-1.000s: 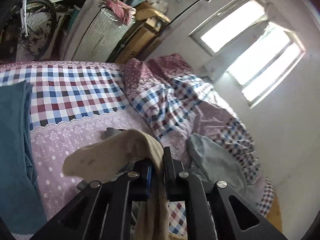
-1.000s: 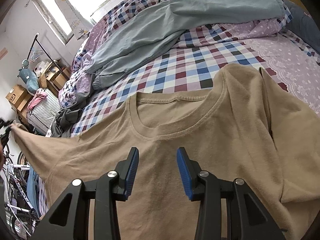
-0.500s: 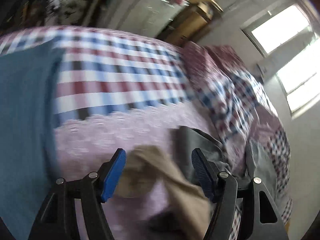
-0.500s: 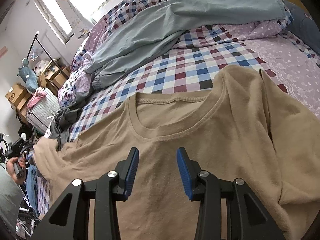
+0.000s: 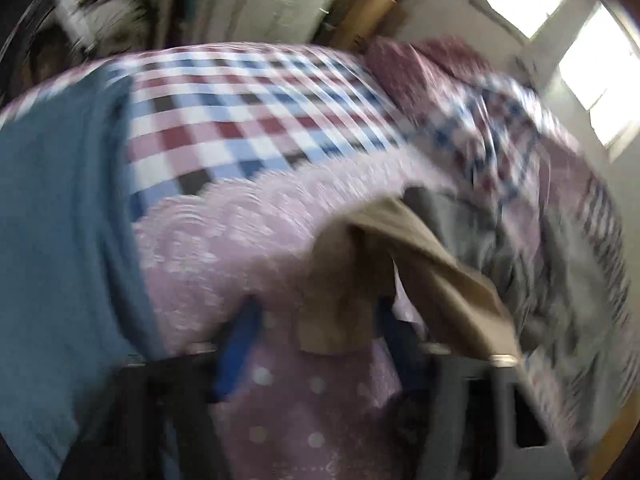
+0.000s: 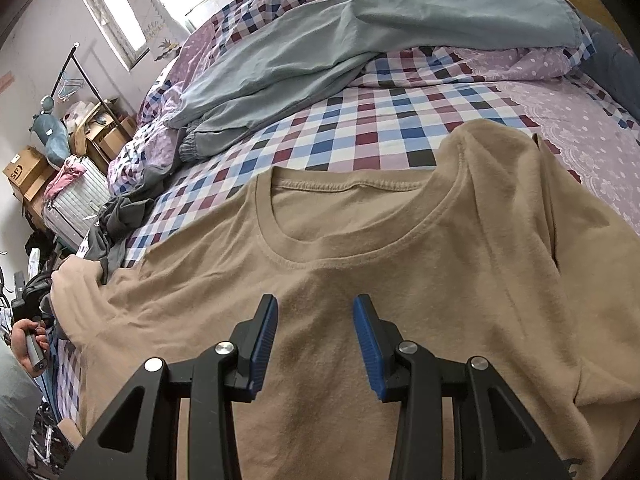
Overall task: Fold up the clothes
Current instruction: 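Pull the held shirt edge outward with the left gripper to spread it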
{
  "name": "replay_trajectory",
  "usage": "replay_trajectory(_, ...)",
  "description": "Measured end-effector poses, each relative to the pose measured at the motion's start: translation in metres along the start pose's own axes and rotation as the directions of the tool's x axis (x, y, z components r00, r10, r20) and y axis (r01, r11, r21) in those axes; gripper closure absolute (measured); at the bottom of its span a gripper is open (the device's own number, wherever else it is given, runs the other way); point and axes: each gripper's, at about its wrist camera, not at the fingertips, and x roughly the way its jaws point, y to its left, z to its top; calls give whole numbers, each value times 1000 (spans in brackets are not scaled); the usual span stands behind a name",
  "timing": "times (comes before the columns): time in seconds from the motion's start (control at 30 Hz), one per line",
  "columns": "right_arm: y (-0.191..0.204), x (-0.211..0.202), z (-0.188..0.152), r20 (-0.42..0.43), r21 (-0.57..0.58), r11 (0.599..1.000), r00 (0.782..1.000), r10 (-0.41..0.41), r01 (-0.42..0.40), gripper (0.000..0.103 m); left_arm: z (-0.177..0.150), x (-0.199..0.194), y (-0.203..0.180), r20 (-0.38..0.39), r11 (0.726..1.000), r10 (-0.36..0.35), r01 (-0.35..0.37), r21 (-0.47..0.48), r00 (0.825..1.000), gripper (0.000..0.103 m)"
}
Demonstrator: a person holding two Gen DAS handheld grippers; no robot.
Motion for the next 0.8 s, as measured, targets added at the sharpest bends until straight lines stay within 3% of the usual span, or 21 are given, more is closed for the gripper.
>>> replay_trajectory(0.03, -1, 0, 0, 0, 1, 1000, 1000, 0, 0, 60, -1, 1, -6, -7, 1000, 11, -11, 28, 1000, 83)
replay_trajectory(0.1, -1, 0, 0, 2, 1, 1000, 1000, -2, 2, 60, -2, 1, -12, -18, 998, 8, -7, 57, 1000, 102)
replay_trajectory(0.33, -3, -3, 2, 7, 10, 1000, 1000, 4, -4, 60, 35, -58, 3, 70, 997, 6, -12, 77, 998, 102)
replay_trajectory(0.5, -5, -7, 4, 15, 18, 1000, 1000, 10, -10, 60, 80, -117, 11, 177, 994, 36, -54, 97, 984, 102)
replay_trajectory(0.63, -6, -7, 4, 18, 25, 1000, 1000, 11, -11, 60, 106, -138, 14, 225, 994, 39, -61, 91, 974, 102)
replay_trajectory(0.7, -6, -7, 4, 16, 23, 1000, 1000, 10, -10, 60, 110, -127, 20, 201, 992, 78, -96, 79, 976, 102)
replay_trajectory(0.77, -6, -7, 3, 14, 21, 1000, 1000, 12, -12, 60, 114, -99, 35, 118, 990, 136, -141, 31, 984, 101)
replay_trajectory(0.8, -5, -7, 3, 13, 16, 1000, 1000, 11, -11, 60, 115, -85, 42, 72, 993, 122, -122, -4, 990, 101)
